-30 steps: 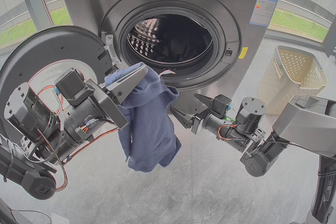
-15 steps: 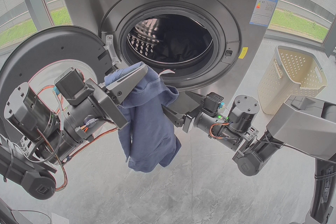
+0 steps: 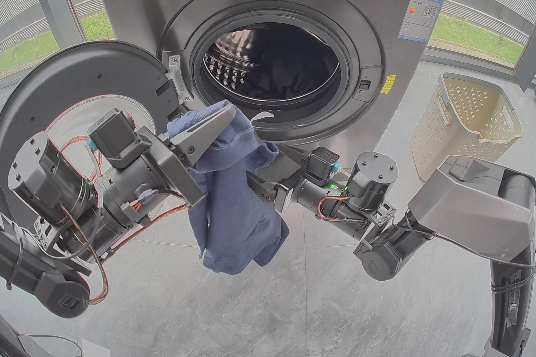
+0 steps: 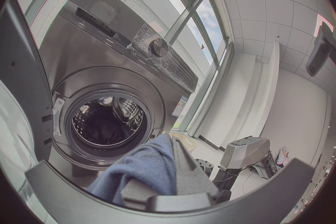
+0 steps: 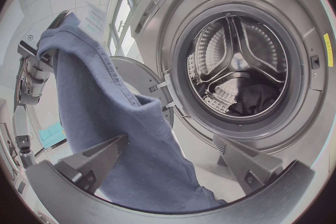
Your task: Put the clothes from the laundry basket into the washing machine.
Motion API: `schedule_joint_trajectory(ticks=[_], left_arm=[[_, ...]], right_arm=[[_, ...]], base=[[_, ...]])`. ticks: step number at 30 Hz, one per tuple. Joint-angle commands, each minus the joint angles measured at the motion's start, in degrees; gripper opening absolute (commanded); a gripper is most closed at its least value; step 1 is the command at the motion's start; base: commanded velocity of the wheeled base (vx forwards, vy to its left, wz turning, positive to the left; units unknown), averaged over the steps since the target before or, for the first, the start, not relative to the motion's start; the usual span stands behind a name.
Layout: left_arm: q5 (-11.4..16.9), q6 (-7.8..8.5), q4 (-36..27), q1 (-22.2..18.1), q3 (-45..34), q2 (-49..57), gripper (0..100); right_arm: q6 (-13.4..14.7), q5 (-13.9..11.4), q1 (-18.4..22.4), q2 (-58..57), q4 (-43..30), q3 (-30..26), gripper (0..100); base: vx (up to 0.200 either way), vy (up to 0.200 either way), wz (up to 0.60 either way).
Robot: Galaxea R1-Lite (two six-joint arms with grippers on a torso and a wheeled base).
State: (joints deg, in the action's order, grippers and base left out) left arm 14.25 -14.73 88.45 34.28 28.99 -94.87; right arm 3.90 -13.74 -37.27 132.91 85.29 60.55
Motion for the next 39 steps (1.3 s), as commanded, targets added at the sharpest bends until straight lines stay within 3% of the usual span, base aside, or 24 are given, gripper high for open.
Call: schedule_joint_trajectory(ticks=[1,11,17,22,29,35,39], left_arm=[[0.0,-0.04,0.0,-0.1,0.0,-0.2,0],[0.0,-0.13,0.0,-0.4,0.0,-0.3,0],[-0.1,-0.39,0.0,-0.6,0.3,-0.1,0],[-0.5,-0.57,0.0,-0.6,0.8,-0.1,0],[-0.9,-0.39,0.0,-0.7,0.5,0.5,0],[-1.2,-0.39,-0.1,-0.7,0.4,1.5,0],[-3.1,-0.30,0.0,-0.6,1.0,2.1,0]], right_arm=[[0.0,0.0,-0.6,1.1,0.1,1.4,0],[0.0,0.4,0.3,-1.3,0.1,0.4,0],[0.1,0.9,3.1,-9.9,0.1,-6.4,0],[0.9,4.6,3.6,-21.0,-0.4,-16.0,0],[1.3,6.9,4.3,-30.8,-0.5,-23.4,0],[4.3,9.6,5.2,-35.5,-0.6,-24.3,0],[4.2,11.3,4.5,-36.1,-0.3,-22.4,0]], base=[[0.000,0.000,0.00],[0.000,0.000,0.00],[0.000,0.000,0.00],[0.000,0.000,0.00],[0.000,0.000,0.00],[0.000,0.000,0.00],[0.000,0.000,0.00]])
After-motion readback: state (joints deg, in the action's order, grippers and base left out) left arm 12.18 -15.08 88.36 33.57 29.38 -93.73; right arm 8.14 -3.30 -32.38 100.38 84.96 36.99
